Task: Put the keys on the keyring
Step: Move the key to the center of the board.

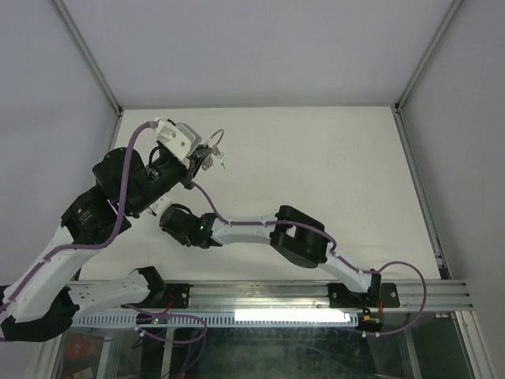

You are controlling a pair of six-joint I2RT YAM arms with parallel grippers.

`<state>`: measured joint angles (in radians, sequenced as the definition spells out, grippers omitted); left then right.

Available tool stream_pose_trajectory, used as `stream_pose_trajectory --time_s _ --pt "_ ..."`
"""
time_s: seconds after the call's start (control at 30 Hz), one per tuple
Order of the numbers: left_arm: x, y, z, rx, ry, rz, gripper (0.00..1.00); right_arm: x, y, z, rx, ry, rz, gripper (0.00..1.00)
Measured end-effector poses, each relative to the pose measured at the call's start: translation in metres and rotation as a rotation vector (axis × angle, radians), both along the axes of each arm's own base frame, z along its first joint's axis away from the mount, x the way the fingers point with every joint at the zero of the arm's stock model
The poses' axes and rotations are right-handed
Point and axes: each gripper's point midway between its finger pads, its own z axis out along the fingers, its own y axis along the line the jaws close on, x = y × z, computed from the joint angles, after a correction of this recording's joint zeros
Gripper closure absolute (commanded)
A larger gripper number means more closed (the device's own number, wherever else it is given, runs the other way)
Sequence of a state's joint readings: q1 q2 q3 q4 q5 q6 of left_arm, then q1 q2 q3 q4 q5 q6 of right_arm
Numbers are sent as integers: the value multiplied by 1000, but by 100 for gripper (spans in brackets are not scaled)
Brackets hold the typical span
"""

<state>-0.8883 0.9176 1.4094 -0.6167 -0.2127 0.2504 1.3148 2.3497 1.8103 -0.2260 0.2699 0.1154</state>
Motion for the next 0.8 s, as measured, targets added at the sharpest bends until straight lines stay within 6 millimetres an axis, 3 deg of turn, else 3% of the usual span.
stream_pose_trajectory --time_s 0.2,0.37,0.6,0.8 --pt "0 0 -1 2 1 0 100 5 -5 -1 -7 -31 -17 73" --pt "0 0 -4 6 5 0 100 6 -23 -1 -21 -39 -38 74" --pt "0 0 -6 9 7 0 100 15 -68 -1 -57 -25 -112 75" --pt "0 0 -6 9 7 0 100 31 -122 -3 -89 -17 -214 75"
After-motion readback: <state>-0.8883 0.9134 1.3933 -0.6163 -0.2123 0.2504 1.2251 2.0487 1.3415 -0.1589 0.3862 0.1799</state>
